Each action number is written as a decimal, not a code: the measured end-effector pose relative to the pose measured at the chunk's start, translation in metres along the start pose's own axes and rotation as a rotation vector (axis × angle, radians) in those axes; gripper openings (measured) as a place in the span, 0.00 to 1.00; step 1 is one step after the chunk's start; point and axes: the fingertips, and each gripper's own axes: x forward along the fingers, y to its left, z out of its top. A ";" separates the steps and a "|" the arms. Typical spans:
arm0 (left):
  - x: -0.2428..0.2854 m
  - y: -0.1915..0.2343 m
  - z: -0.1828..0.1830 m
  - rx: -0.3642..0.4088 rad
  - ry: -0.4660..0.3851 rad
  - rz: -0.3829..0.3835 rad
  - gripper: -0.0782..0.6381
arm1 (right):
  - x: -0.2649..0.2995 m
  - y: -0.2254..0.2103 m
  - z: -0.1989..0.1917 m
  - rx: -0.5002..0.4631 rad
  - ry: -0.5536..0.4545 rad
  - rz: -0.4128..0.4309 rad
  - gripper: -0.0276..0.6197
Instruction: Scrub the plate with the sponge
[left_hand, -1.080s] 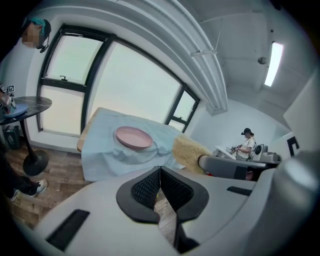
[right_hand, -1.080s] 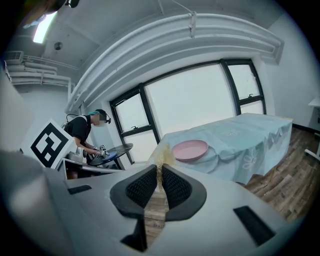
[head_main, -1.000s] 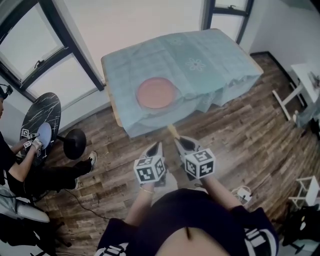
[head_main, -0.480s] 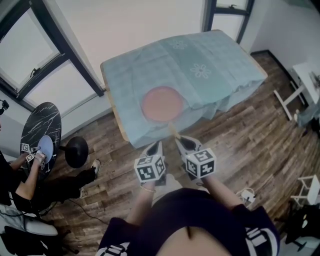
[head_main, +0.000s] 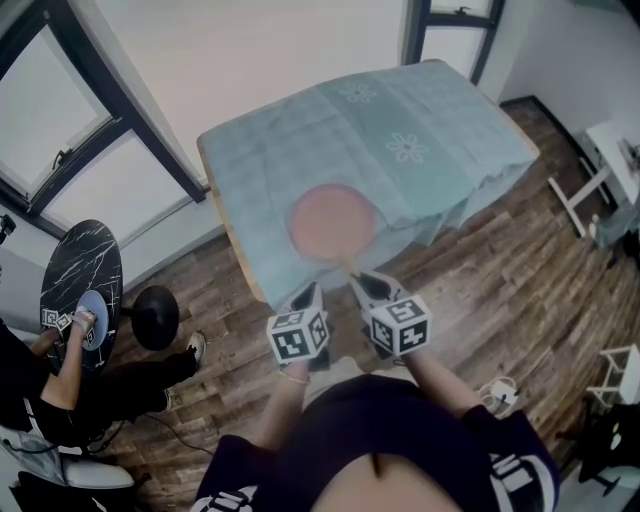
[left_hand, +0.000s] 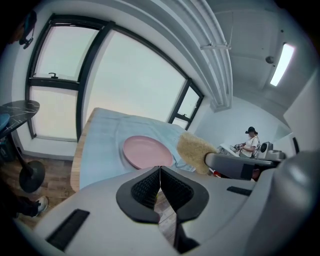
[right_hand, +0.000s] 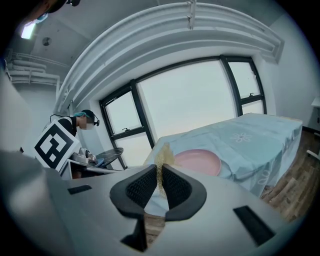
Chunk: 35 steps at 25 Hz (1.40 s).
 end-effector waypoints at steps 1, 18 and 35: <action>0.002 0.004 0.002 -0.001 0.003 0.002 0.13 | 0.004 -0.001 0.002 0.002 0.000 -0.002 0.10; 0.044 0.040 0.022 -0.038 0.022 0.019 0.13 | 0.060 -0.040 0.015 -0.017 0.069 -0.024 0.10; 0.125 0.086 0.051 -0.074 0.101 0.103 0.13 | 0.139 -0.096 0.050 -0.087 0.165 0.020 0.10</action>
